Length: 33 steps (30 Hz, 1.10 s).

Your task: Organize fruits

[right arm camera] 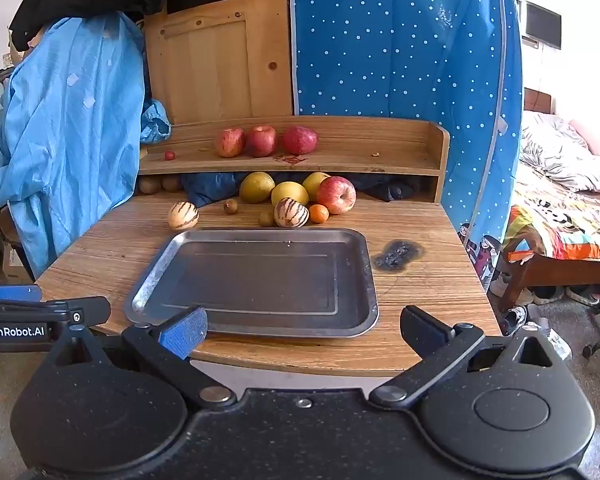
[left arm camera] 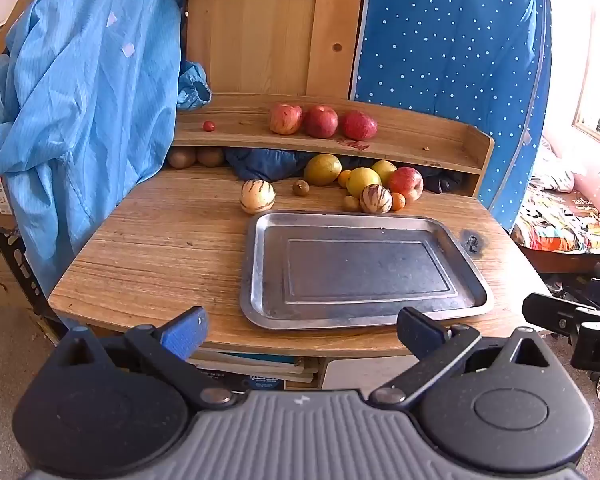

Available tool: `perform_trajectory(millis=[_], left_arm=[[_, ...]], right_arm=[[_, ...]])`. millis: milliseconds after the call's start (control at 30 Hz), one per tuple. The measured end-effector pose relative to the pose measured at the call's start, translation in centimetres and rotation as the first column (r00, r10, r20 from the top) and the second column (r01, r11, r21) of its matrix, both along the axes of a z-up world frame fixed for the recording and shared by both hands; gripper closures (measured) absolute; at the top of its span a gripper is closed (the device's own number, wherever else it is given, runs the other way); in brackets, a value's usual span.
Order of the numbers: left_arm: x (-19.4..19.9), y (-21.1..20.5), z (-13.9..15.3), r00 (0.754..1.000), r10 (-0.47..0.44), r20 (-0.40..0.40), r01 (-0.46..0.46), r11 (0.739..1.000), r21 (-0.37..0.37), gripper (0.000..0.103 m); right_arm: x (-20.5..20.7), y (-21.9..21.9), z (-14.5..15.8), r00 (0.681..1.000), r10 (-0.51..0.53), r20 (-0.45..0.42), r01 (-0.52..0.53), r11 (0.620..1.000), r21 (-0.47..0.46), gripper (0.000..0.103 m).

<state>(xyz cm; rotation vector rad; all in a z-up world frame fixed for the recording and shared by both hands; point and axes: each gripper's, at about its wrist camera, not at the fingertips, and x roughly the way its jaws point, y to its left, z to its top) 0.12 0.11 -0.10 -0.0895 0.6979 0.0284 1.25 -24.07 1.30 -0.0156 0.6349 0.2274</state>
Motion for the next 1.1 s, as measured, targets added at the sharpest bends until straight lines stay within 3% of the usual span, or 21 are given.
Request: perform_trajectory(millis=[1100], left_arm=[[-0.20,0.21,0.08,1.000,0.024,-0.015,-0.024,1.000,-0.014,0.001]], right_arm=[[0.68,0.36,-0.13,1.000,-0.006,-0.023,0.006,1.000,-0.001,0.001]])
